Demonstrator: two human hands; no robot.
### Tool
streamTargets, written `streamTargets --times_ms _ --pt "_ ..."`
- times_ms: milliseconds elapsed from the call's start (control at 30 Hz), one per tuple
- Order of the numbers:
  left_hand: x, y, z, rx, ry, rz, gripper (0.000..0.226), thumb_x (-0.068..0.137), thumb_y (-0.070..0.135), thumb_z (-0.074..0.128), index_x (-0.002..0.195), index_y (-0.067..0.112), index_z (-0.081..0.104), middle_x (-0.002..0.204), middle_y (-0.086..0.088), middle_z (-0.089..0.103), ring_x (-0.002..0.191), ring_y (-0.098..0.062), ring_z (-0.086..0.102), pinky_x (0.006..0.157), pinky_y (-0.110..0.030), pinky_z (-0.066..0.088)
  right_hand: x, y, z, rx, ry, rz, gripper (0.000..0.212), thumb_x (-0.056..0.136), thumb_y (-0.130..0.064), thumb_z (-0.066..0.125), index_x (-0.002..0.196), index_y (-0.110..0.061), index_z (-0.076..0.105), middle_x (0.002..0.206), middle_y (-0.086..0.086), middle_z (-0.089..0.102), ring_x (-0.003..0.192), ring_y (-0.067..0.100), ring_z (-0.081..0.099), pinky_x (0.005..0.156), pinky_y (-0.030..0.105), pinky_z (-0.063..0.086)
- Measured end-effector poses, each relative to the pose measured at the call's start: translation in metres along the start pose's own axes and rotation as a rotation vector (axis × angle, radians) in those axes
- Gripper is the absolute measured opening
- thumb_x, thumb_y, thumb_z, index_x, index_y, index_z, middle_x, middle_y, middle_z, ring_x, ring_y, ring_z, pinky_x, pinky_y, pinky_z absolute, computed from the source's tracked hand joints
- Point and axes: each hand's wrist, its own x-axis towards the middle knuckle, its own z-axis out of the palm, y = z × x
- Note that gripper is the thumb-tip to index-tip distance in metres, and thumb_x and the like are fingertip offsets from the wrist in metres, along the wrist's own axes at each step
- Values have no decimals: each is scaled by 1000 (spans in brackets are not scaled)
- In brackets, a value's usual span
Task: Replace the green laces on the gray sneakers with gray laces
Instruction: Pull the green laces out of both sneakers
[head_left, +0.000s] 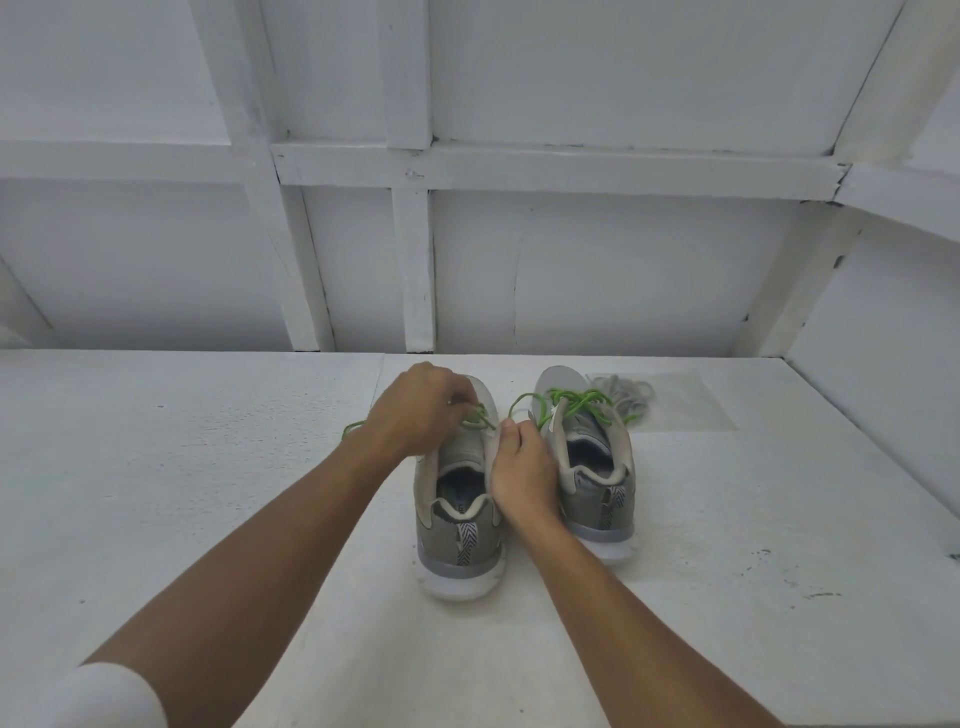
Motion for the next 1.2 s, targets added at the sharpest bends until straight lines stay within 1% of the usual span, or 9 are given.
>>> streamTargets --times_ms 133,300,433,600,667,800,900,1000,1200 --pt "1 -17 -23 -37 172 -85 16 92 21 61 101 16 73 99 -1 71 90 -17 63 81 -29 49 0 1 0 6 4 -5 30 104 -31 34 89 -10 50 87 7 55 81 24 50 66 30 32" --pt "-9 -39 -38 -6 263 -198 18 91 16 60 101 12 73 96 -4 72 87 -21 65 79 -34 53 0 0 1 -1 3 -3 30 104 -31 34 87 -11 49 86 7 55 80 24 50 66 30 32" --pt "-27 -44 -20 88 172 -313 18 89 20 59 97 21 74 91 0 72 81 -21 65 75 -34 55 1 1 2 -3 -3 6 30 104 -32 34 87 -12 48 90 11 59 82 26 52 68 31 33" --pt "-38 -48 2 241 -122 -408 22 86 26 60 102 28 75 101 0 71 86 -22 66 77 -34 58 2 -1 -1 -14 -30 3 28 104 -29 34 87 -11 47 87 7 54 82 24 48 64 29 26" --pt "-39 -49 3 190 -94 -400 25 89 33 60 110 26 71 110 1 70 95 -20 65 82 -34 56 4 -2 -3 -36 -59 -2 29 104 -31 33 89 -11 47 88 7 54 83 25 49 67 30 29" --pt "-38 -27 -3 -129 98 -419 33 96 40 49 110 19 71 102 -3 73 96 -23 64 84 -33 51 5 -12 -11 -164 -162 -30 28 105 -33 30 95 -12 45 93 6 54 84 22 47 70 30 31" --pt "-43 -6 1 -241 78 -396 38 94 49 50 112 22 70 97 0 69 90 -18 60 79 -28 47 10 -19 -16 -297 -236 -35 32 105 -34 29 105 -8 48 107 12 59 93 26 52 74 33 36" --pt "-51 -1 11 -302 106 -419 36 93 48 53 114 24 69 96 -1 68 85 -16 59 73 -26 46 17 -26 -17 -442 -287 -52 34 104 -33 32 118 -6 49 119 14 59 108 30 55 79 35 40" --pt "-57 5 21 -356 222 -461 31 99 34 44 112 22 69 89 2 66 84 -17 58 71 -28 43 21 -50 -20 -691 -266 -294 28 93 -18 50 119 -9 47 117 10 51 104 29 54 72 34 38"
